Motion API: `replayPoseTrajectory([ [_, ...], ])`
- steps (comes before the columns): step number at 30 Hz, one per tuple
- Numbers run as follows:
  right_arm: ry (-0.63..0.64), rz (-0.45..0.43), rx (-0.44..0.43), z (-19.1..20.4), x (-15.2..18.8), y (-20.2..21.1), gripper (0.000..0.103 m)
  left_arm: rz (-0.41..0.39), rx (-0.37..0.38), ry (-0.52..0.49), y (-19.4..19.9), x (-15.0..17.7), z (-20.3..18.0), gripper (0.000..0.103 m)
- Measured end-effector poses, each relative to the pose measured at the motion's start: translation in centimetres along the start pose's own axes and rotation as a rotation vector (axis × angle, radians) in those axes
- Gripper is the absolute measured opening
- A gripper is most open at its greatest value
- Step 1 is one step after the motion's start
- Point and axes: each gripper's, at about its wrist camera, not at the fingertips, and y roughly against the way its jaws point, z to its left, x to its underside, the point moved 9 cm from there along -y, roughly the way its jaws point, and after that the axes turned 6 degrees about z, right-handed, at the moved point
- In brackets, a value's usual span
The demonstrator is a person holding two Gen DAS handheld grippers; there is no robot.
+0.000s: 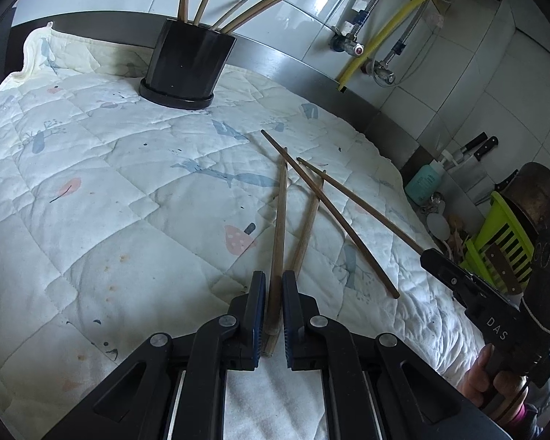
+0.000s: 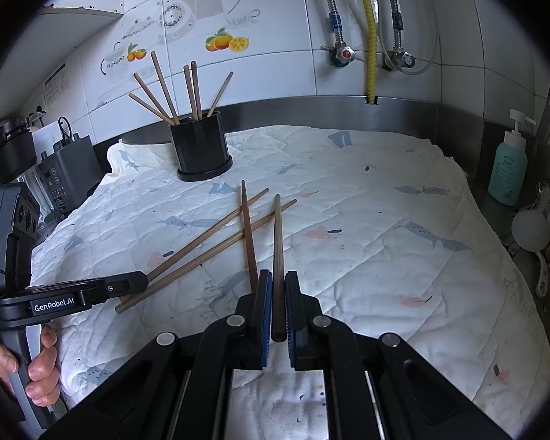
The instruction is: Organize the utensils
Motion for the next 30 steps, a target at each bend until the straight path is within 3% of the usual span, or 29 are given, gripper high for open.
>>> replayPoseTrajectory([
  [9,0.000,0.007,-0.004,0.1,0.1,-0.3,0.009,0.026,-0.034,0.004,-0.5,0.1,0.2,0.009],
  [15,-0.005,0.017,-0.007,0.1,0.3,-0.6,0.009,-0.006,-0.109,-0.043,-0.5,0.5,-0.5,0.010],
  [27,-0.015,0.013,-0.007,0.1,0.4,-0.7,0.009,0.008,-0.083,-0.040,-0.9,0.3,-0.5,0.011],
  [30,-0.013,0.019,-0.007,0.1,0.6,-0.8,0.009,0.023,-0.118,-0.087,-1.3,0.0,-1.0,0.010],
])
